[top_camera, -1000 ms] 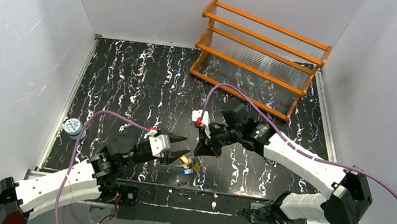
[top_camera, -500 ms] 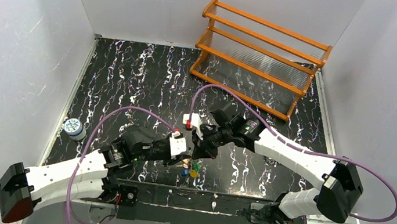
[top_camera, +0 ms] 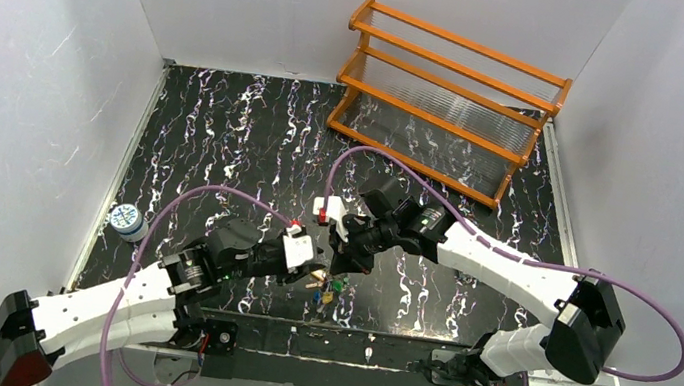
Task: Put the keys on the keyring
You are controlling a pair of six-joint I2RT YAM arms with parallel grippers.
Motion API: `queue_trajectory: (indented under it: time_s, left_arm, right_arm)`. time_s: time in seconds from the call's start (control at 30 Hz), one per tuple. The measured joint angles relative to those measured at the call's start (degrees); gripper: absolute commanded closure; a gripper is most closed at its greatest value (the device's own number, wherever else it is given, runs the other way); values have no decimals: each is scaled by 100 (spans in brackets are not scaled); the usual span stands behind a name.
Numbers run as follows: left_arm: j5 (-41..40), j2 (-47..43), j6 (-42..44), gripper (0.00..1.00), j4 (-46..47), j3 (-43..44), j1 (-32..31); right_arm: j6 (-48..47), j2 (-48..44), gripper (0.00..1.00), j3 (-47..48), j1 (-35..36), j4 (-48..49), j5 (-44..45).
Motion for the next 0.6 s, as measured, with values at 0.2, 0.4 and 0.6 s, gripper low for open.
queue_trajectory:
  time_s: [0.2, 0.4, 0.6]
  left_arm:
    - [-31, -319, -57, 65, -98, 9, -11]
    - [269, -63, -101, 68, -94, 105, -17]
    - [409, -44, -136, 79, -26, 105, -20]
  right_arm:
    - [-2, -4, 99, 20, 26, 22, 103]
    - [-7, -111, 99, 20, 48, 129, 173]
    - [-28, -380, 99, 17, 48, 177, 212]
